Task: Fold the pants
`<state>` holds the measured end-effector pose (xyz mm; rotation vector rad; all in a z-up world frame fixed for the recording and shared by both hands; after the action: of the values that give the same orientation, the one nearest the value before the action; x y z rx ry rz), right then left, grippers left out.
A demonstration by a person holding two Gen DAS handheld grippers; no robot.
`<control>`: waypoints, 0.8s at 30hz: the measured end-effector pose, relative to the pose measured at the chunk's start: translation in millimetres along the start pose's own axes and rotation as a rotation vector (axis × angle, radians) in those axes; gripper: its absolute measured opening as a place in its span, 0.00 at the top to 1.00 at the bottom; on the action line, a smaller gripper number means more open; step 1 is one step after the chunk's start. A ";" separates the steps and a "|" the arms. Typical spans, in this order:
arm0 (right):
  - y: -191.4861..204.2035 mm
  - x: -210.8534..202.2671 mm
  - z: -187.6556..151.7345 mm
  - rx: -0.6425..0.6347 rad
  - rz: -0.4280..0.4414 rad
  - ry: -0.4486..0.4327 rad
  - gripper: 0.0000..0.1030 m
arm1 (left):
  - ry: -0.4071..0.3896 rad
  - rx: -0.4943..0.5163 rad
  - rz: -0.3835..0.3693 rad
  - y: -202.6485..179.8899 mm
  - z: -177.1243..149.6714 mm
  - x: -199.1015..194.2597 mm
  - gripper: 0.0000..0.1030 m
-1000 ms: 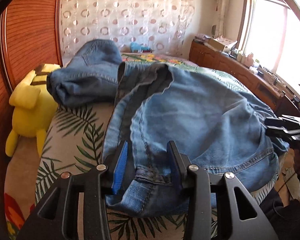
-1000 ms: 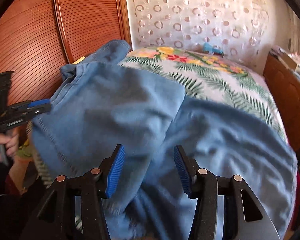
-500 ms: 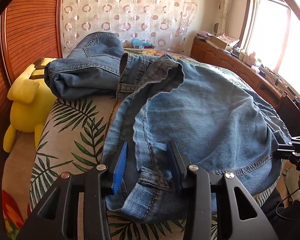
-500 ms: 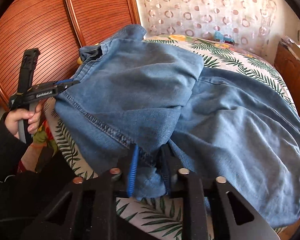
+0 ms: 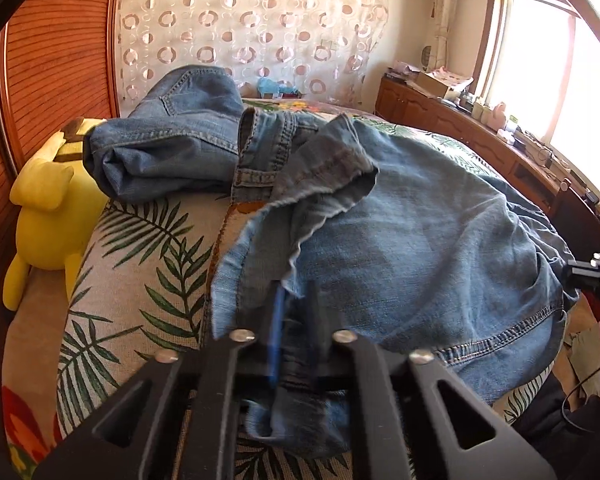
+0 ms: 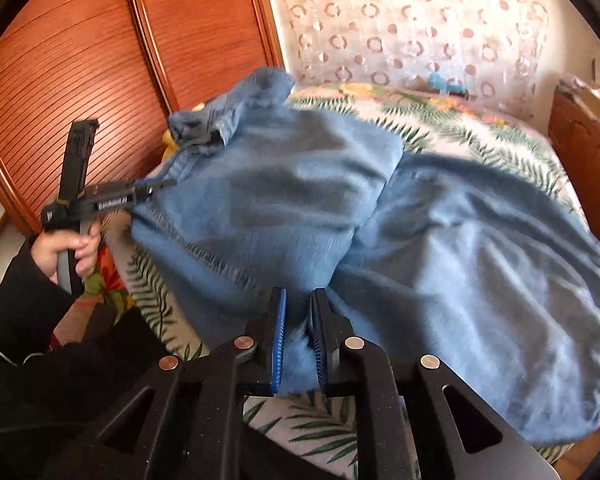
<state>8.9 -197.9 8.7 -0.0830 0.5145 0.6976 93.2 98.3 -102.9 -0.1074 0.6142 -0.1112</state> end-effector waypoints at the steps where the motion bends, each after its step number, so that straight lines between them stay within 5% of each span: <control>1: -1.9 -2.1 1.3 0.001 -0.007 -0.009 0.86 | -0.011 0.000 0.012 1.1 1.3 -2.4 0.95; 12: -28.3 -1.1 9.6 0.041 -0.066 -0.063 0.86 | -0.009 -0.048 0.066 20.2 0.7 -7.7 0.95; 18: -27.7 15.9 11.0 0.037 -0.097 -0.048 0.86 | -0.049 -0.009 0.076 8.5 12.1 -18.4 0.55; 22: -27.8 30.5 13.3 0.036 -0.116 -0.038 0.85 | -0.072 0.019 0.041 -5.8 24.6 -20.2 0.36; 24: -29.5 35.7 14.7 0.038 -0.119 -0.033 0.85 | -0.071 0.041 0.025 -15.1 33.1 -12.8 0.36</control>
<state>56.9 -195.9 1.7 -0.0654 0.4868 0.5717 101.0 87.4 -66.8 -0.0632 0.5421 -0.0954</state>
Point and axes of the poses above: each gripper's, at about its wrist camera, not at the fingertips, and x roughly the way its jaws point, y to its left, z to its top, the point moved 4 cm from there along x, roughly the way its jaws point, and after that the axes turned 7 degrees about -y, right-handed, at the moved point
